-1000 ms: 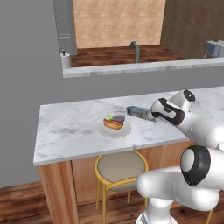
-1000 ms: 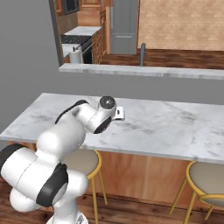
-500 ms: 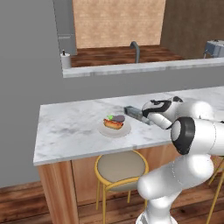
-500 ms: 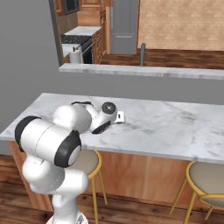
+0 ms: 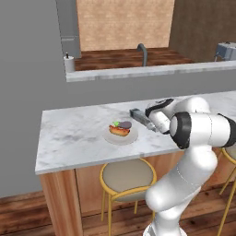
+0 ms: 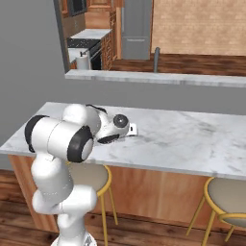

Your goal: Retrieve the tupperware and aluminum foil from the cabinet and place them on the dining counter near the plate with hot dog and eggplant to prepare for storing leftovers.

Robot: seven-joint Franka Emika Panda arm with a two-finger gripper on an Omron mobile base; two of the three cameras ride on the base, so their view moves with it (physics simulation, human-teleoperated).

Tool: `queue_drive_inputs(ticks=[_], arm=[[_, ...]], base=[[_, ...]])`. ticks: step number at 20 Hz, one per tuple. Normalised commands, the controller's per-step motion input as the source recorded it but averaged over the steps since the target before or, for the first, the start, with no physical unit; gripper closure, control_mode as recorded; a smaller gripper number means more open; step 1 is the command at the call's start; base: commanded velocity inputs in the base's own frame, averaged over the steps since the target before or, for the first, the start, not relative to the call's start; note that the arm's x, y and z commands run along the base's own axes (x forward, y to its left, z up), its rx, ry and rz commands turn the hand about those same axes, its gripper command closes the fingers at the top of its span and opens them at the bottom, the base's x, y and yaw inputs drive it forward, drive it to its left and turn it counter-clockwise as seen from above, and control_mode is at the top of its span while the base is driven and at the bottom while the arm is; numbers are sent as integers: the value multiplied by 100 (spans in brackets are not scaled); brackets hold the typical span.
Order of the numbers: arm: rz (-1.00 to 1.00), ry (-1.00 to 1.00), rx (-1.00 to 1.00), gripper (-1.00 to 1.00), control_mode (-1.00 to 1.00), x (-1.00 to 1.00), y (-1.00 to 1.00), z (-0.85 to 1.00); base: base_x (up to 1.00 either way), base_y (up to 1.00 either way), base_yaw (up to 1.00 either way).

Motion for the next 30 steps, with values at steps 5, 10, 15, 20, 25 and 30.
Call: queue_drive_inputs(ticks=[5, 10, 15, 20, 25, 30], arm=[[0, 0, -1, -100, -100, -26, 7, 89], [0, 2, -1, -100, -100, -37, 20, 100], [-2, 16, 0, -100, -100, -41, 4, 100], [-11, 18, 0, -100, -100, -23, 0, 100], [-11, 12, 0, -100, -100, -54, 0, 100], [-1, 8, -1, -100, -100, -100, 0, 95]], base=[[0, 0, 0], [0, 0, 0], [0, 0, 0], [0, 0, 0], [0, 0, 0], [0, 0, 0]])
